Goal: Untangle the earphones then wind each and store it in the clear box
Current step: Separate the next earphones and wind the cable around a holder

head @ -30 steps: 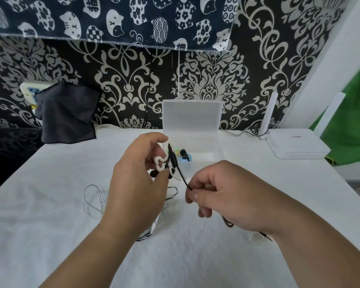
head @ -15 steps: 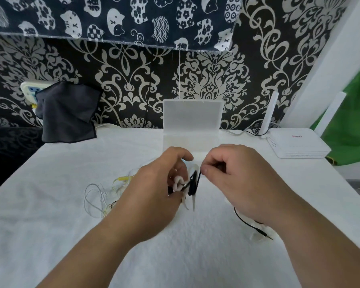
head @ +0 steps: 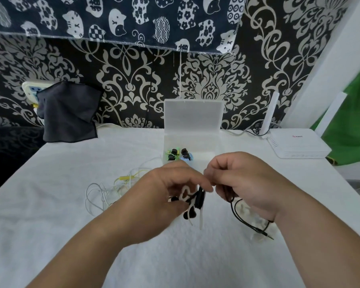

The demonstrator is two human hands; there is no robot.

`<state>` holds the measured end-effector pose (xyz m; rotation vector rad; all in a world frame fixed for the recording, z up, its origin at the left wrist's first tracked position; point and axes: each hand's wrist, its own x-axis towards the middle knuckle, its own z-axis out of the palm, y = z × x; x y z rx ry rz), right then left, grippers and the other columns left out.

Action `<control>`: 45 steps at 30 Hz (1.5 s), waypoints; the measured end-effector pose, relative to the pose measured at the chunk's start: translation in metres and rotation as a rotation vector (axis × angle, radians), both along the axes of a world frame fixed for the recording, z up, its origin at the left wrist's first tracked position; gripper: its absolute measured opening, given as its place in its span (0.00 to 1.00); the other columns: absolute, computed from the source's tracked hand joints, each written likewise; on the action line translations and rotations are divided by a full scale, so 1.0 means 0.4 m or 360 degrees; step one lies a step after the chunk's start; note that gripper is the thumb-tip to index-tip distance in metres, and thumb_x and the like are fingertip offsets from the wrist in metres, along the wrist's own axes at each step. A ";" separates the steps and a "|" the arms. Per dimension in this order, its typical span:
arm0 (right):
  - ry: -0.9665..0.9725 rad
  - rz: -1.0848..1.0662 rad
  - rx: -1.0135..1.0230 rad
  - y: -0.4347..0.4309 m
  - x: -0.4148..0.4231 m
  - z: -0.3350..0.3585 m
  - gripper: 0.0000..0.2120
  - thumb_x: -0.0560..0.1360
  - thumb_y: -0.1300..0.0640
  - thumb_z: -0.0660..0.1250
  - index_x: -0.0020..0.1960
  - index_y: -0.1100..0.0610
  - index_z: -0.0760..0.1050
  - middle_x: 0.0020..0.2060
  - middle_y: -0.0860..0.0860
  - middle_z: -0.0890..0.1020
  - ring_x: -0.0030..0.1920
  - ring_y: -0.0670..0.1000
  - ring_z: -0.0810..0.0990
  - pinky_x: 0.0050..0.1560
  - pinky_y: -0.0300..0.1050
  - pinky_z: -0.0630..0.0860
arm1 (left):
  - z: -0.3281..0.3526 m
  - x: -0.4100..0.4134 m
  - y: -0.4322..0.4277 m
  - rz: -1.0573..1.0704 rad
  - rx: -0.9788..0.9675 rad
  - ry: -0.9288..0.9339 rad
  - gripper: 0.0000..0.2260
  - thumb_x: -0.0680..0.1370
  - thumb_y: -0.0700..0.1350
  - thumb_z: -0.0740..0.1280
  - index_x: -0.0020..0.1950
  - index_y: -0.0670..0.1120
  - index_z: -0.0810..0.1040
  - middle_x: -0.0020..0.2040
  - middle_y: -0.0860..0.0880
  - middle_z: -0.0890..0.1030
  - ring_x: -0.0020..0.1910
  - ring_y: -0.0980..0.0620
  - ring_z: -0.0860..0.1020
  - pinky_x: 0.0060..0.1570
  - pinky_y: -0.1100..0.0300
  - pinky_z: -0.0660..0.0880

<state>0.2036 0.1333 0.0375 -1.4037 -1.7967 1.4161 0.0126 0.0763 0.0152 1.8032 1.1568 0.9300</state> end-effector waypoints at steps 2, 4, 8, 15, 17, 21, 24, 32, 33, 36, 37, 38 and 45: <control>0.0131 -0.0035 -0.0174 0.002 0.000 -0.004 0.11 0.79 0.60 0.67 0.38 0.60 0.77 0.29 0.51 0.76 0.26 0.49 0.70 0.30 0.42 0.67 | -0.001 0.005 -0.002 -0.0029 -0.0014 -0.0038 0.24 0.72 0.24 0.68 0.49 0.55 0.85 0.46 0.56 0.76 0.44 0.53 0.78 0.51 0.60 0.76; 0.0305 -0.0070 -0.0340 0.003 -0.003 -0.005 0.11 0.79 0.59 0.66 0.39 0.60 0.76 0.29 0.53 0.75 0.26 0.49 0.67 0.28 0.41 0.64 | 0.001 0.008 -0.001 -0.0018 0.0018 -0.0144 0.21 0.71 0.25 0.68 0.49 0.51 0.86 0.45 0.57 0.76 0.43 0.56 0.78 0.49 0.65 0.75; 0.0575 -0.0124 -0.0643 0.016 0.007 -0.003 0.18 0.76 0.43 0.64 0.44 0.59 0.77 0.31 0.56 0.74 0.25 0.51 0.66 0.26 0.41 0.59 | 0.005 -0.021 0.019 0.0264 0.0116 -0.0336 0.20 0.68 0.27 0.70 0.46 0.52 0.86 0.46 0.54 0.79 0.45 0.54 0.81 0.46 0.65 0.76; 0.0364 -0.0132 -0.0335 0.020 0.059 0.006 0.06 0.67 0.62 0.73 0.40 0.62 0.77 0.28 0.53 0.72 0.25 0.47 0.64 0.24 0.36 0.59 | -0.017 -0.088 0.047 0.0787 0.0136 -0.0094 0.27 0.70 0.23 0.70 0.43 0.59 0.83 0.45 0.56 0.79 0.43 0.51 0.81 0.46 0.62 0.76; 0.0340 -0.0174 -0.0173 0.023 0.075 0.023 0.04 0.68 0.60 0.73 0.37 0.60 0.80 0.27 0.54 0.74 0.26 0.47 0.69 0.26 0.36 0.66 | -0.020 -0.095 0.050 0.0858 0.0161 0.0005 0.27 0.70 0.25 0.70 0.44 0.60 0.82 0.45 0.56 0.78 0.43 0.48 0.80 0.46 0.58 0.76; 0.0560 -0.0393 0.0071 0.030 0.100 0.068 0.10 0.70 0.53 0.68 0.34 0.58 0.81 0.31 0.52 0.79 0.34 0.49 0.78 0.49 0.51 0.78 | -0.022 -0.097 0.051 0.0897 0.0158 0.0145 0.27 0.70 0.26 0.70 0.46 0.62 0.81 0.46 0.61 0.78 0.43 0.52 0.80 0.45 0.61 0.73; 0.0677 -0.0599 0.0136 0.031 0.113 0.099 0.13 0.77 0.53 0.66 0.36 0.57 0.78 0.26 0.49 0.70 0.28 0.48 0.70 0.52 0.51 0.80 | -0.020 -0.095 0.048 0.0892 0.0169 0.0164 0.27 0.70 0.26 0.70 0.45 0.62 0.81 0.46 0.62 0.77 0.43 0.53 0.80 0.45 0.61 0.74; 0.0774 -0.0370 0.0658 0.030 0.173 0.181 0.11 0.64 0.50 0.73 0.44 0.53 0.79 0.22 0.42 0.70 0.22 0.42 0.67 0.35 0.36 0.77 | -0.018 -0.109 0.052 0.1206 0.0195 0.0227 0.24 0.71 0.28 0.69 0.41 0.60 0.80 0.44 0.51 0.78 0.38 0.52 0.78 0.35 0.62 0.68; 0.0768 -0.0310 0.0705 0.035 0.182 0.184 0.09 0.67 0.47 0.71 0.42 0.51 0.77 0.23 0.41 0.71 0.23 0.41 0.69 0.34 0.34 0.76 | -0.019 -0.112 0.052 0.1222 0.0175 0.0224 0.24 0.71 0.28 0.68 0.41 0.60 0.80 0.44 0.51 0.78 0.37 0.54 0.78 0.34 0.62 0.68; 0.0941 -0.0443 0.0660 0.045 0.187 0.167 0.02 0.75 0.54 0.69 0.45 0.52 0.80 0.27 0.43 0.76 0.28 0.44 0.74 0.42 0.39 0.80 | -0.022 -0.099 0.051 0.1110 0.0160 0.0258 0.24 0.71 0.28 0.70 0.41 0.61 0.80 0.45 0.53 0.78 0.40 0.51 0.79 0.38 0.60 0.71; 0.0812 -0.0533 0.0692 0.046 0.178 0.152 0.05 0.78 0.59 0.66 0.46 0.53 0.81 0.28 0.46 0.79 0.30 0.46 0.77 0.43 0.40 0.81 | -0.022 -0.090 0.049 0.1045 0.0165 0.0252 0.24 0.70 0.27 0.70 0.41 0.61 0.81 0.45 0.54 0.78 0.41 0.50 0.79 0.41 0.58 0.73; 0.0561 -0.0599 0.0719 0.046 0.165 0.134 0.08 0.79 0.63 0.65 0.47 0.53 0.81 0.29 0.47 0.82 0.32 0.47 0.80 0.41 0.38 0.80 | -0.021 -0.081 0.047 0.0975 0.0180 0.0229 0.24 0.70 0.27 0.70 0.42 0.60 0.81 0.45 0.55 0.78 0.42 0.49 0.79 0.43 0.57 0.75; -0.0331 -0.0670 0.0784 0.055 0.127 0.064 0.11 0.78 0.61 0.68 0.55 0.47 0.81 0.51 0.44 0.83 0.54 0.46 0.81 0.59 0.44 0.75 | -0.008 -0.043 0.034 0.0588 0.0260 0.0114 0.25 0.69 0.24 0.70 0.44 0.56 0.83 0.46 0.59 0.78 0.43 0.55 0.79 0.47 0.67 0.74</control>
